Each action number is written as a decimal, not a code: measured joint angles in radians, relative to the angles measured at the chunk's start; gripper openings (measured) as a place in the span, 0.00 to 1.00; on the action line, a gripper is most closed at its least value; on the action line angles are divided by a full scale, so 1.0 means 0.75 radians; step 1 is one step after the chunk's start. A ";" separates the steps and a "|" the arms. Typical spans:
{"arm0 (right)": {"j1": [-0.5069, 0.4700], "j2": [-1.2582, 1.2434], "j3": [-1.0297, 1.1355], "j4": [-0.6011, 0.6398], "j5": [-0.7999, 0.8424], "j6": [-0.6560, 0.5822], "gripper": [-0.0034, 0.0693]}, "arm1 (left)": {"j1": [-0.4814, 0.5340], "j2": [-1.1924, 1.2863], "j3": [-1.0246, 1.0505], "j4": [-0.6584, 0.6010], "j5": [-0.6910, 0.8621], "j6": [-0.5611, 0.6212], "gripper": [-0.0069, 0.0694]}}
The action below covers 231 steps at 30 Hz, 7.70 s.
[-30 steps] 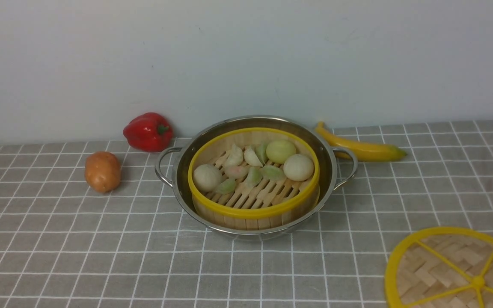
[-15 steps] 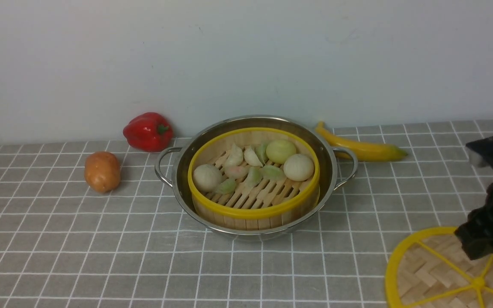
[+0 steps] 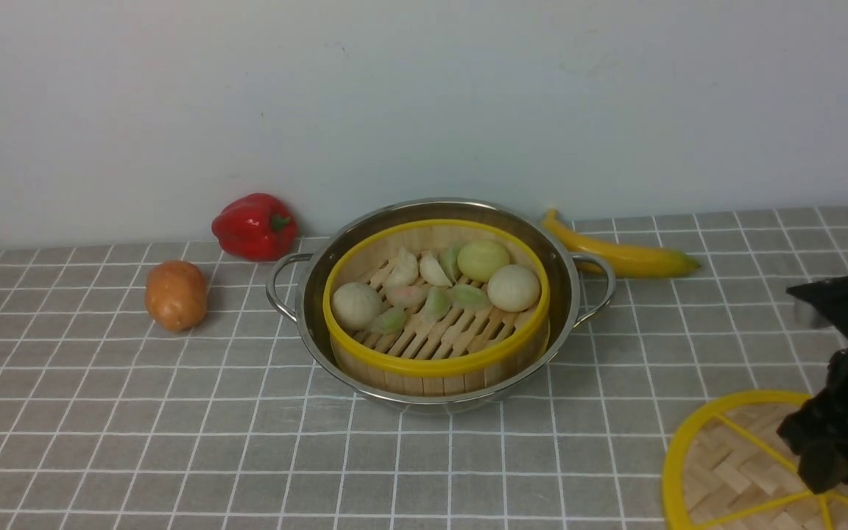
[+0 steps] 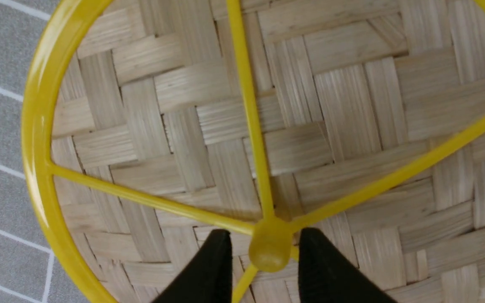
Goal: Place the steamer in the pot on the grey tablecloth, and put the lid on the steamer.
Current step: 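Move the gripper down to the bamboo steamer lid and grasp its center knob, then place the bamboo steamer lid onto the steamer basket in the pot with the right gripper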
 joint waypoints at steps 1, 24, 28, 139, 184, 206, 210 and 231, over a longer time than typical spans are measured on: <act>0.000 0.007 0.000 0.000 -0.002 0.000 0.38 | 0.000 0.000 0.000 0.000 0.000 0.000 0.41; 0.000 -0.123 -0.009 0.005 -0.002 0.040 0.25 | 0.000 -0.002 0.000 0.000 0.000 0.000 0.41; 0.000 -0.271 -0.008 -0.006 -0.048 0.045 0.25 | 0.000 -0.002 0.000 0.000 0.000 0.000 0.41; 0.583 0.471 -1.032 0.234 -0.361 -0.987 0.25 | 0.000 -0.002 0.000 0.000 0.000 0.000 0.41; 0.583 0.496 -1.032 0.389 -0.411 -1.216 0.25 | 0.000 -0.002 0.000 0.000 0.000 0.000 0.41; 0.583 0.504 -1.032 0.418 -0.461 -1.310 0.25 | 0.000 -0.002 0.000 0.000 0.000 0.000 0.41; 0.583 0.504 -1.032 0.422 -0.461 -1.317 0.25 | 0.000 -0.002 0.000 0.000 0.000 0.000 0.41; 0.583 0.498 -1.033 0.436 -0.504 -1.319 0.25 | 0.000 -0.002 0.000 0.000 0.000 0.000 0.41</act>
